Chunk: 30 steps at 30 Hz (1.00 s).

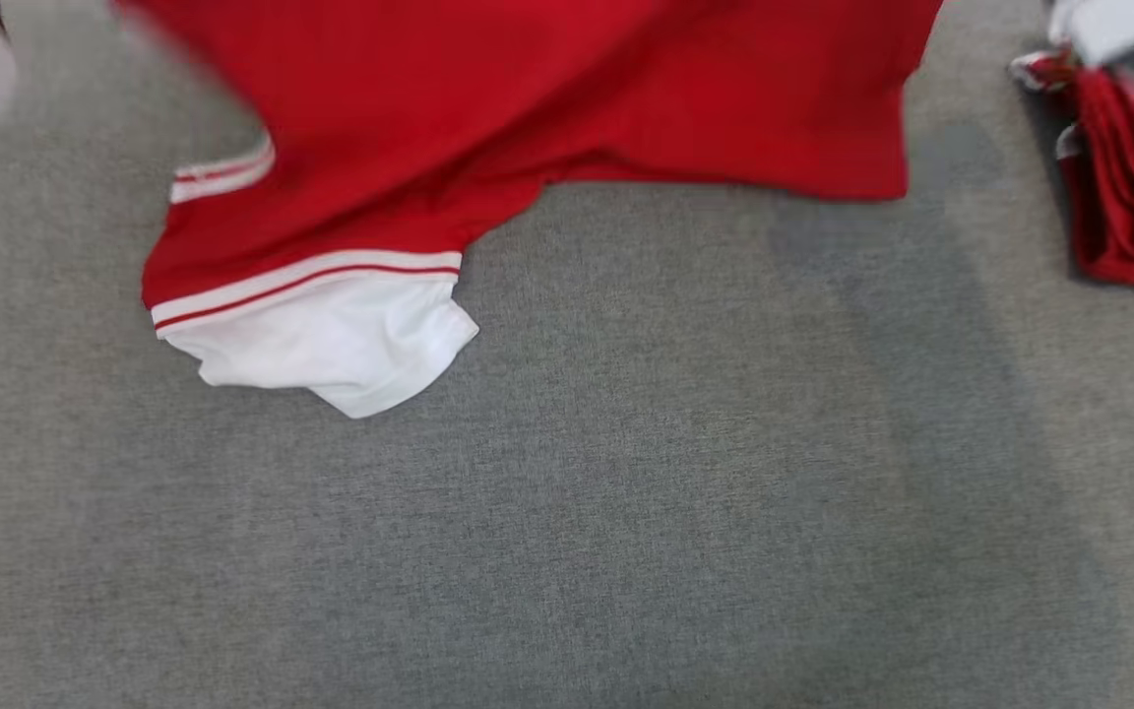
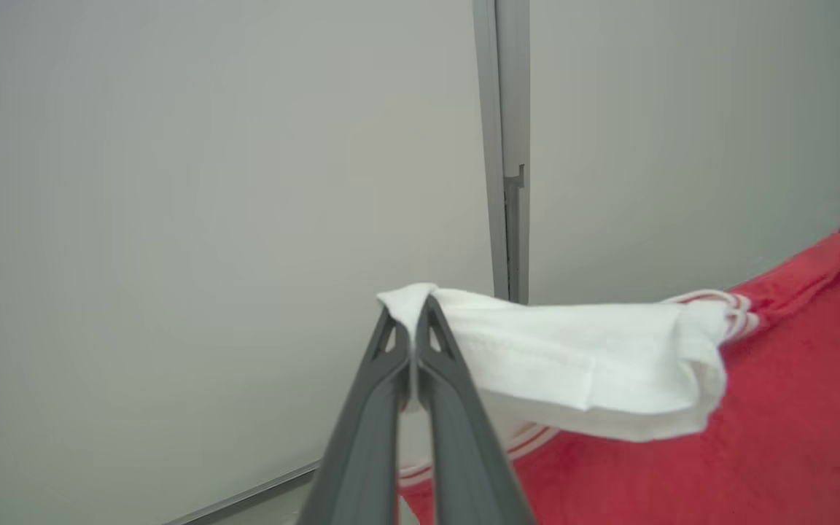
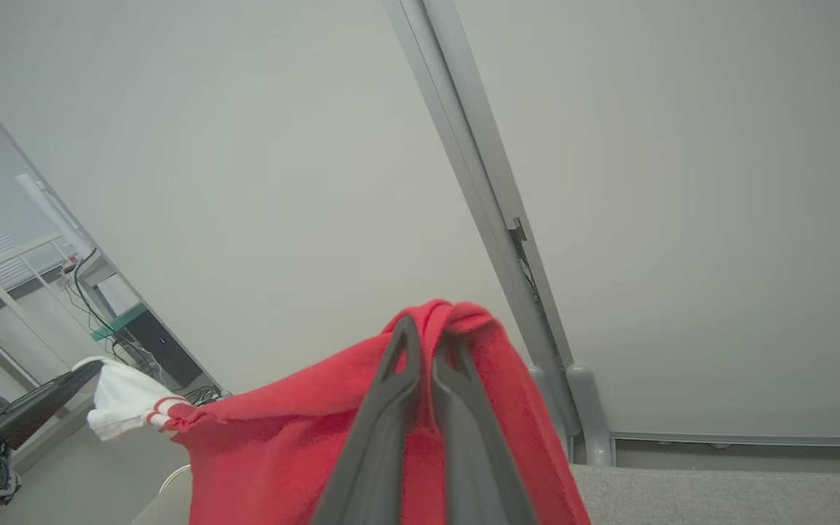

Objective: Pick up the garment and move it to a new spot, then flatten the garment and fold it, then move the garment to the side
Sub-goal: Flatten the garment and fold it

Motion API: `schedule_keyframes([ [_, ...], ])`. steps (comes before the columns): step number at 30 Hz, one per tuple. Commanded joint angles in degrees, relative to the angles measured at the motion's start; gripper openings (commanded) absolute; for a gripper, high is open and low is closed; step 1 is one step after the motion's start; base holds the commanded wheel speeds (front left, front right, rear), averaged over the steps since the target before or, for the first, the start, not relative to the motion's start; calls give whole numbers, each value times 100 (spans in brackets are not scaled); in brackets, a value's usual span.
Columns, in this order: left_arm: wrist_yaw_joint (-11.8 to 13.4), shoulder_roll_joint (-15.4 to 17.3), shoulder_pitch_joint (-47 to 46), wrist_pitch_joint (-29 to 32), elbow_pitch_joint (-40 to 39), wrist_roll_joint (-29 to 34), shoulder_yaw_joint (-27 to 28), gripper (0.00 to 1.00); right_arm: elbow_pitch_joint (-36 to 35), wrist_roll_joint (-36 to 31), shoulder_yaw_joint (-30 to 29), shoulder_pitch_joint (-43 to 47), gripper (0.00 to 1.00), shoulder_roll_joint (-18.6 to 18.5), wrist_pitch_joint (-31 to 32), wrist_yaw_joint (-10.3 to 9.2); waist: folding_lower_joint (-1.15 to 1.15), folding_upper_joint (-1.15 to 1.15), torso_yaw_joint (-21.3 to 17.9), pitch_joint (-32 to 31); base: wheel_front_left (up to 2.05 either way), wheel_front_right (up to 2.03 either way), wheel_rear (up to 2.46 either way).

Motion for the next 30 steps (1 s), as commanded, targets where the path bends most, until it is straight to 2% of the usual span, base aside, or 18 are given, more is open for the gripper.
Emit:
schedule_keyframes([
  [1,-56,-25,-497,-15,252,68,-67,0,168,44,100,-455,0,-48,-141,0,0,0,9,508,0,0,0],
  [4,-135,-59,-1483,-30,723,151,-225,0,568,248,229,-1302,0,-10,-473,0,0,0,-7,710,0,0,0],
  [5,-135,-59,-1483,-30,723,151,-225,0,568,248,229,-1302,0,-10,-473,0,0,0,-7,710,0,0,0],
  [8,-173,-107,-2343,-154,1171,226,-362,0,918,415,376,-2019,0,40,-813,0,0,0,0,816,0,0,0],
  [16,-189,-481,-3998,-658,2359,68,-499,0,1641,893,756,-3298,0,-111,-1258,0,0,0,83,728,0,0,0],
  [23,-192,-562,-4525,-896,2933,-174,-862,0,1915,1258,1149,-3632,0,-261,-1464,0,0,0,95,552,0,0,0],
  [30,-188,-311,-3890,-913,2965,-794,-1594,0,2044,1702,1779,-2999,0,-485,-1439,0,0,0,129,200,0,0,0],
])
